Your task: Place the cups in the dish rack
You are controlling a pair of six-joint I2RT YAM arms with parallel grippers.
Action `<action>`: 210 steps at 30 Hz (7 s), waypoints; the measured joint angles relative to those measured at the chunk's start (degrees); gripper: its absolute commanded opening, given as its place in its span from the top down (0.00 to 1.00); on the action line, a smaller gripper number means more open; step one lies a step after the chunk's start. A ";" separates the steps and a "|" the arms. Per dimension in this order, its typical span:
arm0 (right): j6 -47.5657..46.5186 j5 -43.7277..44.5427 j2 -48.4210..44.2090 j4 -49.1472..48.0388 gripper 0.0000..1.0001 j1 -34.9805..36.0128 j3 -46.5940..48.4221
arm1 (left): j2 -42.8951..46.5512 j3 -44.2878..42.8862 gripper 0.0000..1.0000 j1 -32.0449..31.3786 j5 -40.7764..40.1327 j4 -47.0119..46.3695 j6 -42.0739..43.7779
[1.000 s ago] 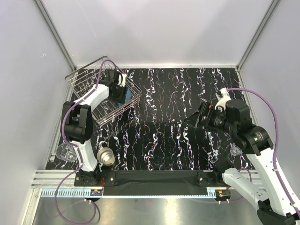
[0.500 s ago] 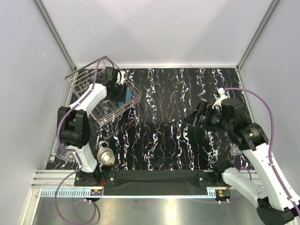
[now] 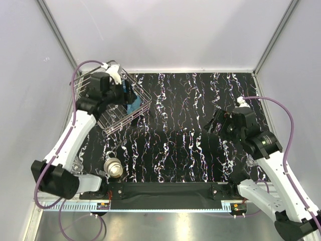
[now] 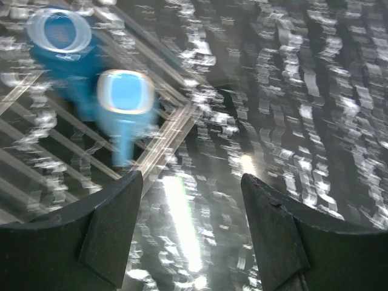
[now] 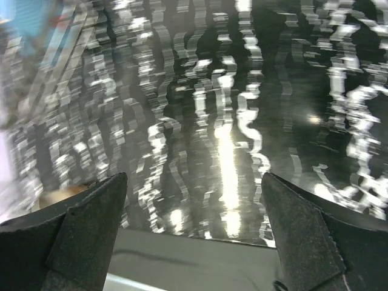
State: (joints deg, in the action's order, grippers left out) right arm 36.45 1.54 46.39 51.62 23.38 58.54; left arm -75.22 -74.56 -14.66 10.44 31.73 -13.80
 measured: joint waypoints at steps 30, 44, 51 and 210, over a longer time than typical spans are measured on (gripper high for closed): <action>2.82 13.05 9.22 6.19 0.30 -35.10 -3.08 | 7.89 12.59 0.16 -29.70 10.58 -10.86 -2.73; 5.88 14.16 14.51 3.02 0.23 -46.49 -8.72 | 5.77 12.59 0.16 -29.94 12.17 -10.84 -2.78; 9.35 16.28 14.69 1.68 0.23 -46.60 -11.63 | 4.55 12.61 0.17 -30.82 13.75 -11.80 -3.63; 46.60 -39.93 18.38 -97.44 1.00 2.89 -10.05 | 10.86 31.45 0.37 -35.63 -13.77 -82.44 -39.04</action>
State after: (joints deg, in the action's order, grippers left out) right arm 83.05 -38.39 64.77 -45.82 26.26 48.49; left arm -64.36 -43.11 -50.28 -3.33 -50.72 -52.84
